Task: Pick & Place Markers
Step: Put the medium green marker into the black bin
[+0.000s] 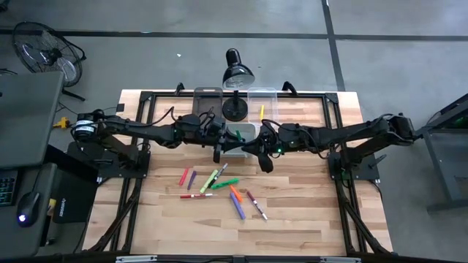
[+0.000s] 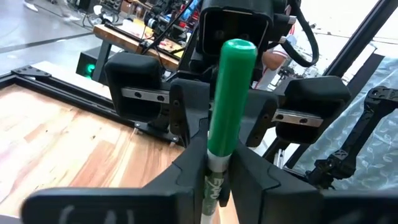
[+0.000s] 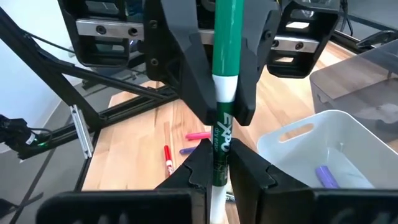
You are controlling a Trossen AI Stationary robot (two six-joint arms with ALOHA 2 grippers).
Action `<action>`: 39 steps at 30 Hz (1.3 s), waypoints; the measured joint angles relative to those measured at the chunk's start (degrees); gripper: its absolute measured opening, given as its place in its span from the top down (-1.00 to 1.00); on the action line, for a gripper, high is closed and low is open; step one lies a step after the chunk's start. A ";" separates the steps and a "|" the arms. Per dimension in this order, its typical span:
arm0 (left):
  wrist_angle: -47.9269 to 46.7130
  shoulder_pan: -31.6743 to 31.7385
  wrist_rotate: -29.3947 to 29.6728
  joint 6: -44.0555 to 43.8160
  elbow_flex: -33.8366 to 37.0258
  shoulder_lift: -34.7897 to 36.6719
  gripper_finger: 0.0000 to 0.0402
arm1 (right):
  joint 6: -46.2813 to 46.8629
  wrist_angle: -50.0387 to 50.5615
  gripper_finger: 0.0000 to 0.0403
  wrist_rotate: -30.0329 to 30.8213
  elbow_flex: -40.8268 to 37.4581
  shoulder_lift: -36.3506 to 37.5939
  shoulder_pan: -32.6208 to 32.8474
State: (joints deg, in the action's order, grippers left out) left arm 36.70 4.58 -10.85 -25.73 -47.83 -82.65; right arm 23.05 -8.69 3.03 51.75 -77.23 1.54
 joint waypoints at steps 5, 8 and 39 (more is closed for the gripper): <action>-0.04 0.00 0.04 0.04 0.00 0.02 0.82 | 0.04 -0.04 0.87 0.00 0.00 0.00 -0.02; -0.06 0.00 0.04 0.01 0.00 0.02 0.82 | 0.03 -0.07 0.85 0.02 0.00 0.00 -0.02; -7.77 3.49 0.02 0.24 0.04 2.92 0.82 | 1.50 17.75 0.15 4.76 0.02 9.65 -3.25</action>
State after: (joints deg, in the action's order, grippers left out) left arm 28.93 8.07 -10.83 -25.49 -47.79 -79.73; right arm 24.55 9.07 7.79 51.77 -67.59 -1.71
